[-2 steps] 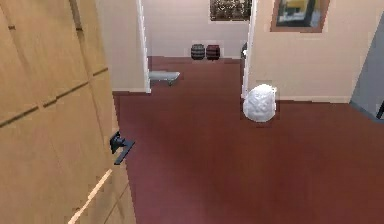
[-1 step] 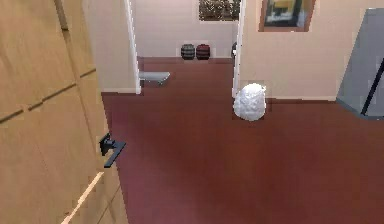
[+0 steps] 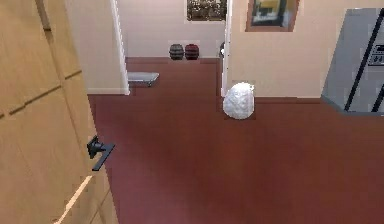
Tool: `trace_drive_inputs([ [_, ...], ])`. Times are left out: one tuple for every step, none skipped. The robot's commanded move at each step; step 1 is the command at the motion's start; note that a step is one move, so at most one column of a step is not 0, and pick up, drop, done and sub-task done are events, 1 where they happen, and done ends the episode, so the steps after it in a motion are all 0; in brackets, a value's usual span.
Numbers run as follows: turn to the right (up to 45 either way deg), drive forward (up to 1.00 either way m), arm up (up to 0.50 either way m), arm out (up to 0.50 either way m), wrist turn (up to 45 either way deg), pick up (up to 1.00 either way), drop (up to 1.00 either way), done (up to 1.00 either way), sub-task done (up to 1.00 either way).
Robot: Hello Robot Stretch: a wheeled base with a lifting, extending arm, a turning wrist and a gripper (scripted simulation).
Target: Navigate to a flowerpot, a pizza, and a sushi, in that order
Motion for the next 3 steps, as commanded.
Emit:
trace_drive_inputs([
  [0.0,0.45,0.0,0.0,0.0,0.0,0.0,0.0,0.0],
  [6.0,0.0,0.0,0.0,0.0,0.0,0.0,0.0,0.0],
  [0.0,0.3,0.0,0.0,0.0,0.0,0.0,0.0,0.0],
])
